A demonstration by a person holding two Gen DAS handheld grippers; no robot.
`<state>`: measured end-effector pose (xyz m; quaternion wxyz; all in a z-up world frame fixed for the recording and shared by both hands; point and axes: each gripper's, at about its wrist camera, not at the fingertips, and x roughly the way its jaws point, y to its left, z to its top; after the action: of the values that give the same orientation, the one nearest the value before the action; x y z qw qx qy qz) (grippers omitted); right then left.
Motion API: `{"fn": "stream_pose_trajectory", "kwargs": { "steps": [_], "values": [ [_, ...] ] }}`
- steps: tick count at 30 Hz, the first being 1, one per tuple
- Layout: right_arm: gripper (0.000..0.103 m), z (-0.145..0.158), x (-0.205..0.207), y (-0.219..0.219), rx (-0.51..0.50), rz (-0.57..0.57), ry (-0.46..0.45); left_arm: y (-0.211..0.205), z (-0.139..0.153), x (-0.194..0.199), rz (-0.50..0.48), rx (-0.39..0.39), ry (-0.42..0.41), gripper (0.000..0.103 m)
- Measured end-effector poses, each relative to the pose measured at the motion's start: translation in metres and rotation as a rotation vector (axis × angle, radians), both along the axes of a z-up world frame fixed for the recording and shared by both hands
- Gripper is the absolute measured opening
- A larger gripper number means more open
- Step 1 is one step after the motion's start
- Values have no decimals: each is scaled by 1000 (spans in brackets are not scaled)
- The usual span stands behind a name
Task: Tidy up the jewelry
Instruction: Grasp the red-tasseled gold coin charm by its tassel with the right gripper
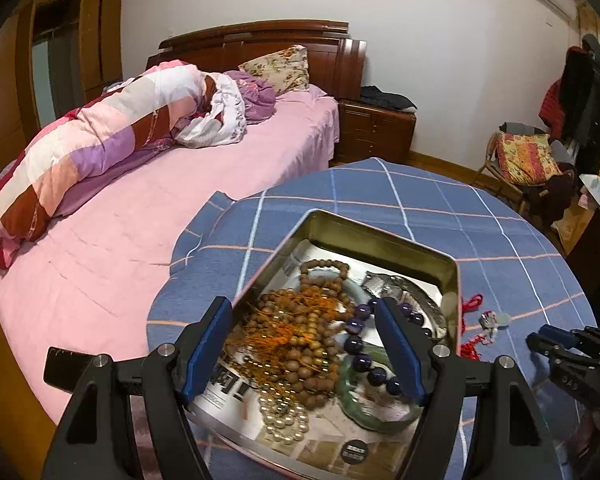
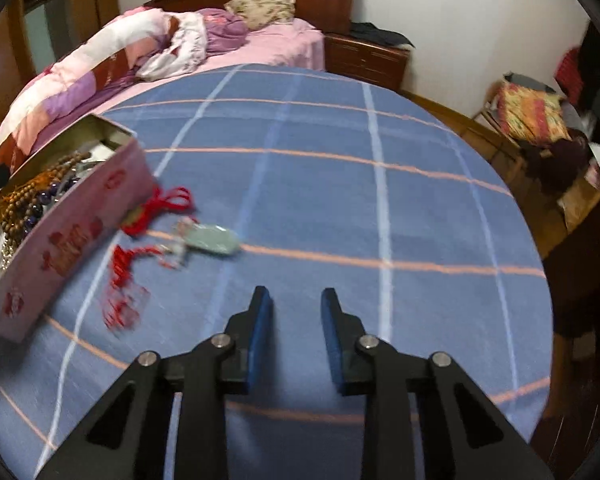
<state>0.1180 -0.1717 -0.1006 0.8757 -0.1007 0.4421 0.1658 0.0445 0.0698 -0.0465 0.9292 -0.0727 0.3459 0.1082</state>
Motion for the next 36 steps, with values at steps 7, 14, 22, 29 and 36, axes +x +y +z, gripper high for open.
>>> {"fn": "stream_pose_trajectory", "kwargs": {
  "steps": [7, 14, 22, 29, 36],
  "values": [
    [59, 10, 1, 17, 90, 28, -12, -9, -5, 4, -19, 23, 21, 74],
    [64, 16, 16, 60, 65, 86, -37, -3, -5, 5, -12, 1, 21, 74],
    [49, 5, 20, 53, 51, 80, -7, -5, -6, 5, -21, -7, 21, 74],
    [70, 20, 23, 77, 77, 140, -54, -5, -8, 5, -12, -3, 28, 74],
    [21, 0, 36, 104, 58, 218, 15, -2, -7, 5, -9, -11, 24, 74]
  ]
}}
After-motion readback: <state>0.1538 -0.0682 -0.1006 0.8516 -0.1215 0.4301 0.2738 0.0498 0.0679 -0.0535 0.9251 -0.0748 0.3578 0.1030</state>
